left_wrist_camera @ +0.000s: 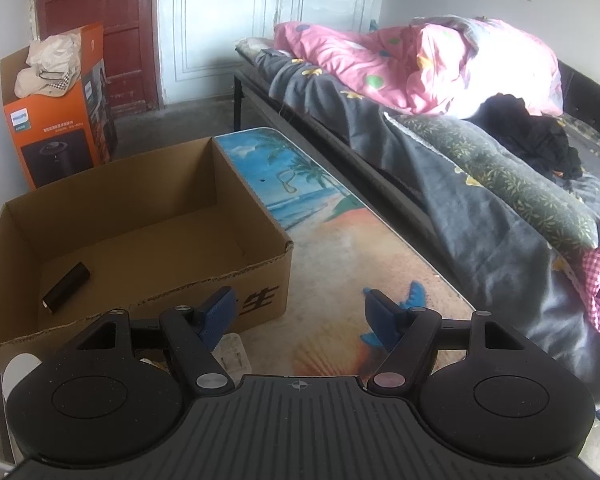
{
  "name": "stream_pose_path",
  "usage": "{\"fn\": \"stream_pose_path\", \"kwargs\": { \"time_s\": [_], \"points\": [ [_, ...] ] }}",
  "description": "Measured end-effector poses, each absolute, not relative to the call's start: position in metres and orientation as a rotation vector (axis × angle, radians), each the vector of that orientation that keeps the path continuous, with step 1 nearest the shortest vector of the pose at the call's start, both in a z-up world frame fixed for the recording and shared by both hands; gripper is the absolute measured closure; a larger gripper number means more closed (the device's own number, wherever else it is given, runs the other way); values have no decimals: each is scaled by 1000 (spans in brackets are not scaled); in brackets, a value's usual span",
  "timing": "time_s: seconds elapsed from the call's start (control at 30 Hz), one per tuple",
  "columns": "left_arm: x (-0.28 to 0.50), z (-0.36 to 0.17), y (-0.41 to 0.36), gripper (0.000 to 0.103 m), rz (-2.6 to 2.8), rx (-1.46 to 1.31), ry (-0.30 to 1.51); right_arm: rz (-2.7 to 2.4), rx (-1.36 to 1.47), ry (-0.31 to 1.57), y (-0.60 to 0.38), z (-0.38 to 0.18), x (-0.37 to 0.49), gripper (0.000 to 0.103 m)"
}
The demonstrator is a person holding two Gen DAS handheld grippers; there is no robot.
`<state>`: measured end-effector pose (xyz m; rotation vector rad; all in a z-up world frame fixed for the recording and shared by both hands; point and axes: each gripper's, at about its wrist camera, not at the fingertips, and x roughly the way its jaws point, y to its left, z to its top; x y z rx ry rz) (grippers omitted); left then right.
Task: Organize rigid objects
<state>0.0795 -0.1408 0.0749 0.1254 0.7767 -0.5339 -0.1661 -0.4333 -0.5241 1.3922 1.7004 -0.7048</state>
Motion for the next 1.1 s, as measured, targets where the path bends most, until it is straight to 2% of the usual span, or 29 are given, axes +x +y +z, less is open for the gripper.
{"fn": "stream_pose_path", "kwargs": {
  "time_s": [0.13, 0.27, 0.5, 0.73, 0.77, 0.83, 0.9, 1.0, 1.1],
  "points": [
    [75, 77, -134, 32, -531, 119, 768, -609, 1303, 1676, -435, -497, -160, 71],
    [71, 78, -123, 32, -526, 96, 760, -408, 1139, 1606, -435, -444, -139, 71],
    [56, 83, -98, 32, -507, 57, 733, -87, 896, 1367, -442, -305, -104, 71],
    [40, 83, -59, 31, -454, -12, 713, 11, 641, 1144, -422, -167, -108, 71],
    [38, 82, -54, 29, -441, -16, 711, 21, 621, 1107, -418, -150, -112, 71],
    [36, 81, -45, 12, -418, -21, 705, 33, 582, 1039, -411, -111, -121, 71],
    [33, 81, -36, 5, -402, -29, 685, 41, 518, 962, -400, -68, -128, 71],
    [29, 83, -27, 0, -377, -13, 655, 83, 440, 851, -383, -6, -128, 71],
    [26, 85, -21, 0, -353, 11, 618, 190, 382, 731, -363, 52, -112, 71]
  ]
}}
